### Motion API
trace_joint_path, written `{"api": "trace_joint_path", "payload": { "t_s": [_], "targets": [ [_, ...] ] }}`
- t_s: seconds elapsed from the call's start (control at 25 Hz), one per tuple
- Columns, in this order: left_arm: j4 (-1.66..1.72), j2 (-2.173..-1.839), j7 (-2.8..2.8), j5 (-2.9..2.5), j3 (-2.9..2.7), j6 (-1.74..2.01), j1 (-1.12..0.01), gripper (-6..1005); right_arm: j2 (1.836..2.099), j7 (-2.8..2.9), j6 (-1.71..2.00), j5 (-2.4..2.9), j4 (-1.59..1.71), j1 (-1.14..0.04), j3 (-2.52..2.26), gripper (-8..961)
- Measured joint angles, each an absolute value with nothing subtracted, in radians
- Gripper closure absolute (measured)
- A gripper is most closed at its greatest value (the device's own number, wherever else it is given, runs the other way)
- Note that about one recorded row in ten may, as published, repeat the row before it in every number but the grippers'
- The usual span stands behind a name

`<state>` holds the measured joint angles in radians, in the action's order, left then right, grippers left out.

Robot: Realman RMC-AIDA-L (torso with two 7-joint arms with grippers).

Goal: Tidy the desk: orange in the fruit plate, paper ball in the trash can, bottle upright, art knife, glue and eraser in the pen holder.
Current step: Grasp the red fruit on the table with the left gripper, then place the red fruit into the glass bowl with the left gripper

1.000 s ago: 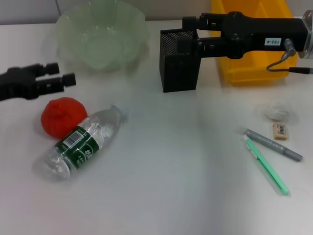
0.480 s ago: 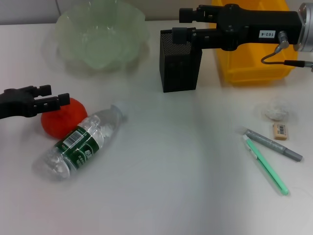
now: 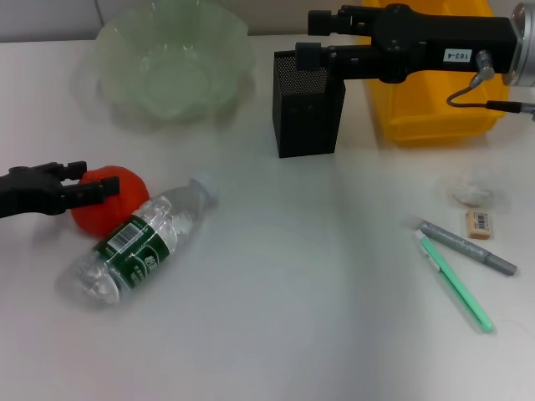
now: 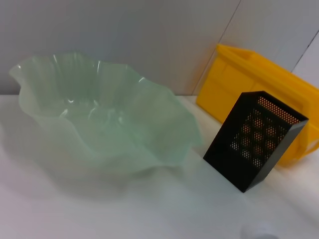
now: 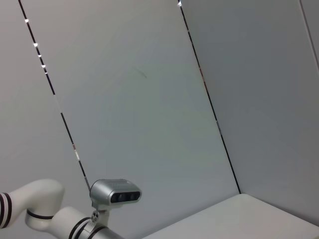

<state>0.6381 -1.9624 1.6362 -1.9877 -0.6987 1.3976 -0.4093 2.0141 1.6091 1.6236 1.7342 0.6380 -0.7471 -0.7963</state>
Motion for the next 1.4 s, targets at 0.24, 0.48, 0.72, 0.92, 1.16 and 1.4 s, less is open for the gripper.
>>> {"api": "trace_joint_path", "payload": {
  "t_s": [0.24,0.48,0.72,0.92,1.16,1.4],
  "targets": [
    [0.639,-1.965,1.635,-2.008,-0.703,1.391,-0.410,225,2.014,1.607,1.613,1.729,0.639,-0.747,-0.796,161],
    [0.644,-1.967,1.639,-2.027,-0.701,1.374,-0.418,381,2.014,1.601,1.611,1.701,0.641,-0.738,-0.791,163],
    [0.645,-1.967,1.646,-2.021,-0.695,1.367,-0.411,553,2.013,1.600,1.611,1.696,0.630,-0.721,-0.710,164],
    [0.640,-1.966,1.646,-2.024,-0.695,1.367,-0.418,671,2.013,1.600,1.613,1.665,0.624,-0.699,-0.674,165],
    [0.646,-1.966,1.643,-2.002,-0.666,1.382,-0.420,759,2.013,1.594,1.543,1.535,0.611,-0.637,-0.661,166],
    [0.647,-1.969,1.597,-1.879,-0.614,1.395,-0.420,824,2.012,1.507,1.450,1.506,0.537,-0.599,-0.654,167]
  ]
}}
